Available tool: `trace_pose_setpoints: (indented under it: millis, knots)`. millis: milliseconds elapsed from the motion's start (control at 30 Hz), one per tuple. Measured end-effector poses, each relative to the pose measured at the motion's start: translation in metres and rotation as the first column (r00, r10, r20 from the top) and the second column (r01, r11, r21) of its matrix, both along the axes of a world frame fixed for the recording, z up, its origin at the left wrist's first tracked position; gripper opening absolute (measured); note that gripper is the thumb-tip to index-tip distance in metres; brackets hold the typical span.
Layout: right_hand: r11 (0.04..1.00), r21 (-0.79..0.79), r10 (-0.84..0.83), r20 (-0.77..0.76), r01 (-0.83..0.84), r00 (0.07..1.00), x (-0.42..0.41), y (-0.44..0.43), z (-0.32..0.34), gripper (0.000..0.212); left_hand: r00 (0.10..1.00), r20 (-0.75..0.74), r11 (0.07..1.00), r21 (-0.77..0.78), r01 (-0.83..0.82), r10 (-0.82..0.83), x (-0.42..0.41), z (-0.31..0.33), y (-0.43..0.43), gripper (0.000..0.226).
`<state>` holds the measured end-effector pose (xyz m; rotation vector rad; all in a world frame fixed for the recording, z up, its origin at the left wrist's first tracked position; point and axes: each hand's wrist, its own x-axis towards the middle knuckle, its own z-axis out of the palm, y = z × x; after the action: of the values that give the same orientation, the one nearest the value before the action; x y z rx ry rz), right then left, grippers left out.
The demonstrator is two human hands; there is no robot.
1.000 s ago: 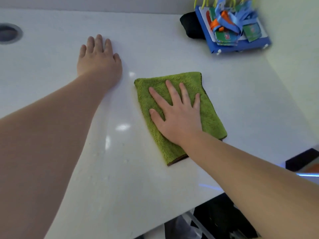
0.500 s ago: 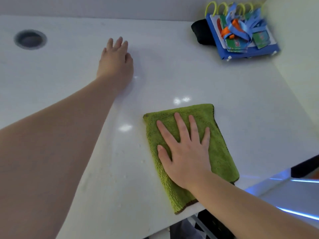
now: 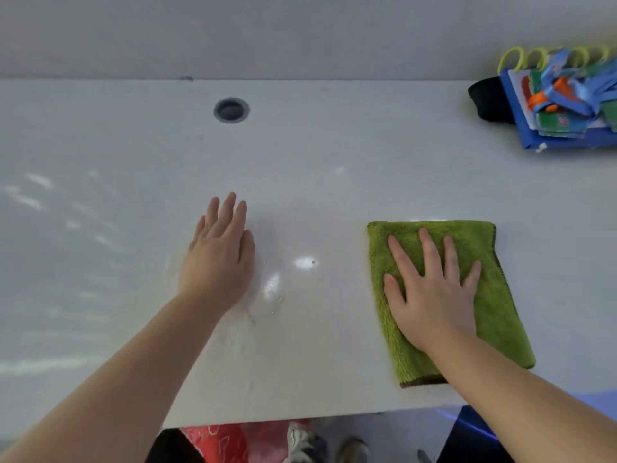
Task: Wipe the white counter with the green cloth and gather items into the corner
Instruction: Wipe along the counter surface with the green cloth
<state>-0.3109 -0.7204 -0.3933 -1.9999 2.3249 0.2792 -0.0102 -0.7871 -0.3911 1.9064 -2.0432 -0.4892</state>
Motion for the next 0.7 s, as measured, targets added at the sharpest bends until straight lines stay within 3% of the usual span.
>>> trace_pose_setpoints:
  millis: [467, 700]
  knots:
    - [0.999, -0.050, -0.004, 0.035, 0.005, 0.999, 0.030, 0.018, -0.008, 0.062, 0.991, 0.131, 0.999, 0.004, -0.036, 0.035, 0.033, -0.004, 0.079, 0.058]
    - [0.998, -0.058, -0.019, 0.062, 0.022, 0.998, 0.084, 0.035, -0.009, 0.060, 0.985, 0.170, 1.000, -0.014, -0.018, 0.020, 0.092, -0.015, 0.074, 0.060]
